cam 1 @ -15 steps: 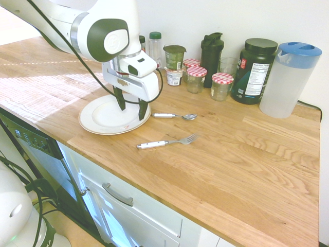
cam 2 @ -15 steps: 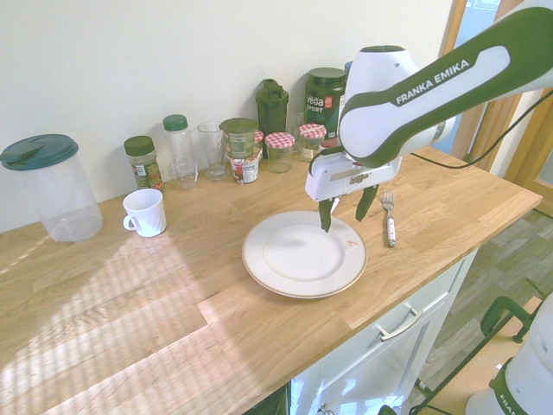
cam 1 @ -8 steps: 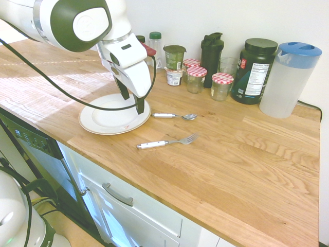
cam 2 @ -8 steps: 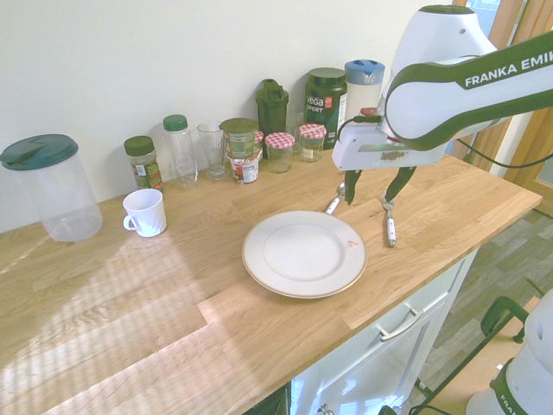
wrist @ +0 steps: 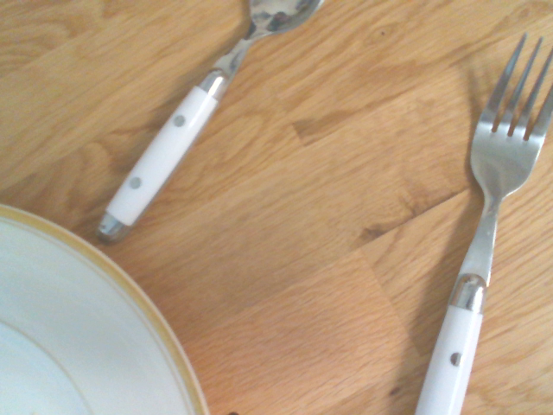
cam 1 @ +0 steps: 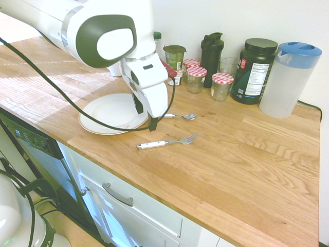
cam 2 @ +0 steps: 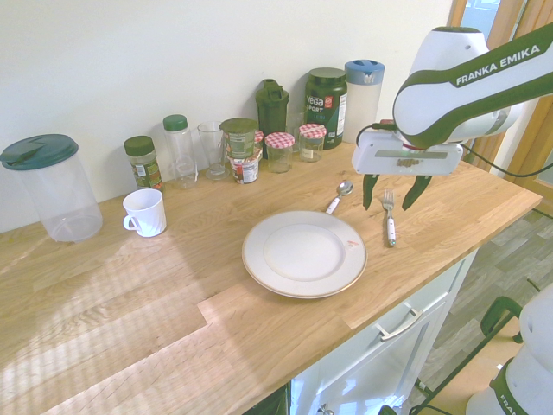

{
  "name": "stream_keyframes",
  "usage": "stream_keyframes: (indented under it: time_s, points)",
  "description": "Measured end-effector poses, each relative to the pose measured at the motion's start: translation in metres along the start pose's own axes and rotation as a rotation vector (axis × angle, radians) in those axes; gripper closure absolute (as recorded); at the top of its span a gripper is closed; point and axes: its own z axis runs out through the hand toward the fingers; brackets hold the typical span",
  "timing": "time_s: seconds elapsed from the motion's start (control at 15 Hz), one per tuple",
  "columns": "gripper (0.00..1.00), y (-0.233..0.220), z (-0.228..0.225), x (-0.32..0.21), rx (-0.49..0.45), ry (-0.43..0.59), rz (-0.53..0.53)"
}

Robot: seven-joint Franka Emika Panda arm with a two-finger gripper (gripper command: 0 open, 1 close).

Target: Put the fork into the plate

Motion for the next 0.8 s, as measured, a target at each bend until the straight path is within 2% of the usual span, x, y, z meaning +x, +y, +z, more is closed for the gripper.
stream_keyframes:
  time_s: [0.4, 0.47, 0.8]
  points:
    - [0.0, -0.006, 0.046, 0.007, -0.043, -0.005, -0.003]
    - [1.0, -0.008, 0.05, 0.006, -0.045, -0.005, -0.007]
    - [1.0, -0.011, 0.061, 0.006, -0.043, -0.003, -0.005]
